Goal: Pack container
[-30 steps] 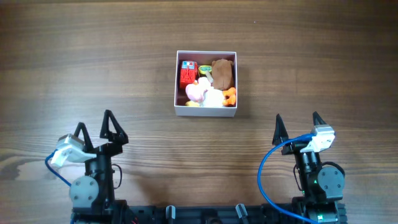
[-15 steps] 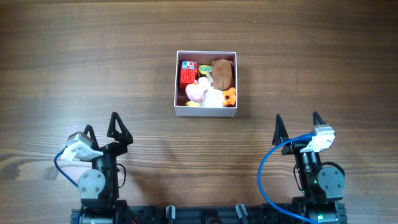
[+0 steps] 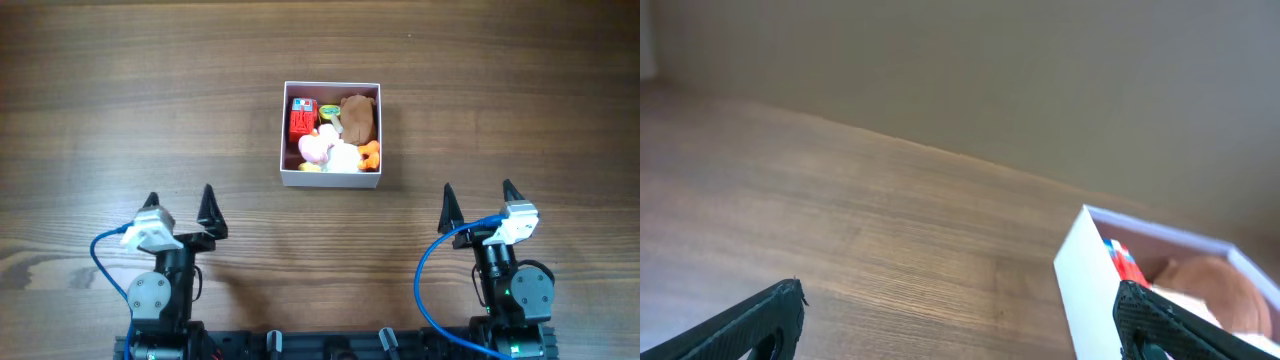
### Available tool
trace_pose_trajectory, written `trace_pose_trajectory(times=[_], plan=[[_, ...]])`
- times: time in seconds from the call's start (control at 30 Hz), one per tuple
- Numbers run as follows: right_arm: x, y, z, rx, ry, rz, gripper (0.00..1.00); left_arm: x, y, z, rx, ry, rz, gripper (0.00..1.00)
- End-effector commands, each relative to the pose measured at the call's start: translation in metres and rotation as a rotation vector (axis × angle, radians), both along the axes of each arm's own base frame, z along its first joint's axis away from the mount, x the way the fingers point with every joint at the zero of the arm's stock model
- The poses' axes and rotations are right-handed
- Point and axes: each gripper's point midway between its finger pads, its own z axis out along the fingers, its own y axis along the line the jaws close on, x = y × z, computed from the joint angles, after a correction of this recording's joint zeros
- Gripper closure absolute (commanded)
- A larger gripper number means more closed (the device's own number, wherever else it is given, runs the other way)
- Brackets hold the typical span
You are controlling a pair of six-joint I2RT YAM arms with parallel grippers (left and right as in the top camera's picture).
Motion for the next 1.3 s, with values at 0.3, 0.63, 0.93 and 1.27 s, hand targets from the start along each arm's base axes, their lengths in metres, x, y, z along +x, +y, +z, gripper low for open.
trace_pose_trajectory(times=[0.3, 0.63, 0.93, 1.27], plan=[[-0.0004, 0.0023, 0.0006, 0.015, -0.004, 0.016, 0.00, -0.0001, -0.0104, -0.0084, 0.122, 0.015, -0.073, 0.00], [-0.0004, 0.0023, 0.0006, 0.015, -0.004, 0.016, 0.00, -0.0001, -0.0104, -0.0084, 0.122, 0.016, -0.073, 0.00], [-0.0004, 0.0023, 0.0006, 0.015, -0.004, 0.016, 0.00, -0.0001, -0.0104, -0.0084, 0.122, 0.016, -0.073, 0.00], [-0.0004, 0.0023, 0.0006, 0.015, -0.004, 0.016, 0.00, -0.0001, -0.0104, -0.0085, 0.122, 0.016, -0.073, 0.00]])
